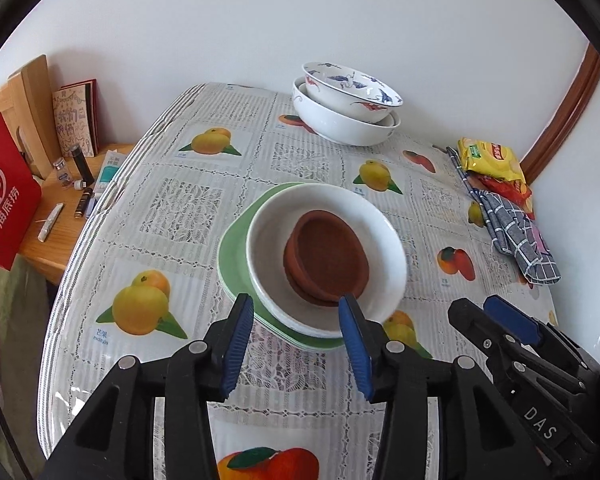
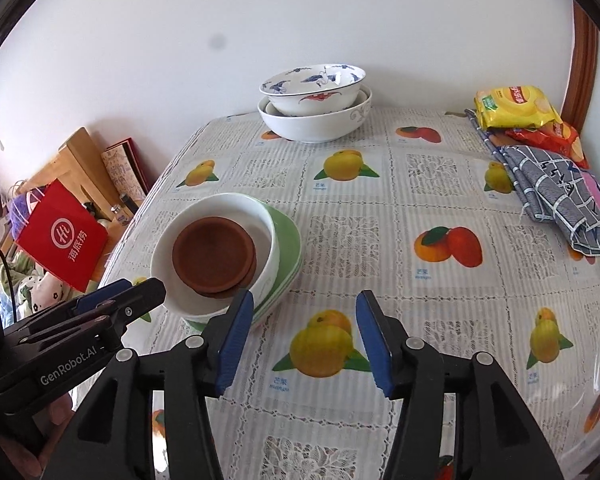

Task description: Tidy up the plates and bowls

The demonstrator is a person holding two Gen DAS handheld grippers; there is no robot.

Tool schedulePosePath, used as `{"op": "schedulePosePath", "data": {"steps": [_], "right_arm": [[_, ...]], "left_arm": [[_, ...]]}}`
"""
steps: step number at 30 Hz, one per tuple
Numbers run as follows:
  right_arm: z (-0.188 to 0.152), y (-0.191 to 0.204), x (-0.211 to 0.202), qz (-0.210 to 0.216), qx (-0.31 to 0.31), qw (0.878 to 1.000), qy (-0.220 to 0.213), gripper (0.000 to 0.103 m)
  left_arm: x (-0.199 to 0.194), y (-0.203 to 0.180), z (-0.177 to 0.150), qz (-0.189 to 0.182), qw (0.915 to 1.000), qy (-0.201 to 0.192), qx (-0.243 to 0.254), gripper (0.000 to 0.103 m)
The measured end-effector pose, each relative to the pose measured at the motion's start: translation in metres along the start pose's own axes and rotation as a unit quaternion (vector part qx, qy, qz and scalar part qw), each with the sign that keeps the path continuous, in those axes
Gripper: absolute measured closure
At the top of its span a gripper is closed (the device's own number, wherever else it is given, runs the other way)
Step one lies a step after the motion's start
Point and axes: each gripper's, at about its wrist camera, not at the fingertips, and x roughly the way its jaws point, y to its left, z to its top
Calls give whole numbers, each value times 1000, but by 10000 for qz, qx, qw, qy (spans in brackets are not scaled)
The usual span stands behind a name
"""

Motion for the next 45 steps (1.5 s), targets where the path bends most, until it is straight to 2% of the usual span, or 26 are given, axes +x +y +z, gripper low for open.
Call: {"op": "schedulePosePath", "data": {"steps": [5,17,21,24,26,29,45], "right_arm": [[-13,-19,-27,-398,-16,9991,-127,37],[-43,-80,-97,-844,280,9948,-504,33],[-54,-94,-117,-1041,293,9916,-710,16],[-62,-106,-131,-1028,412,9902,-855,10],[-67,-111,-139,-1097,438,9887,-921,8],[-72,-114,-147,-1273,320,9863,-998,7],[-85,-120,-161,-1302,425,9850,-1048,7]], "left_arm": [[-25,-28,-14,-91,9993,-288,225,48],[-72,-93,-47,-194,9939,-895,622,27],[-82,-110,-56,-159,9919,-1034,719,15],[-89,-123,-63,-2,9899,-1097,894,5],[-93,-127,-65,165,9893,-1116,924,5],[-99,-130,-68,118,9891,-1168,886,5],[-106,-135,-80,269,9888,-1159,899,5]]}}
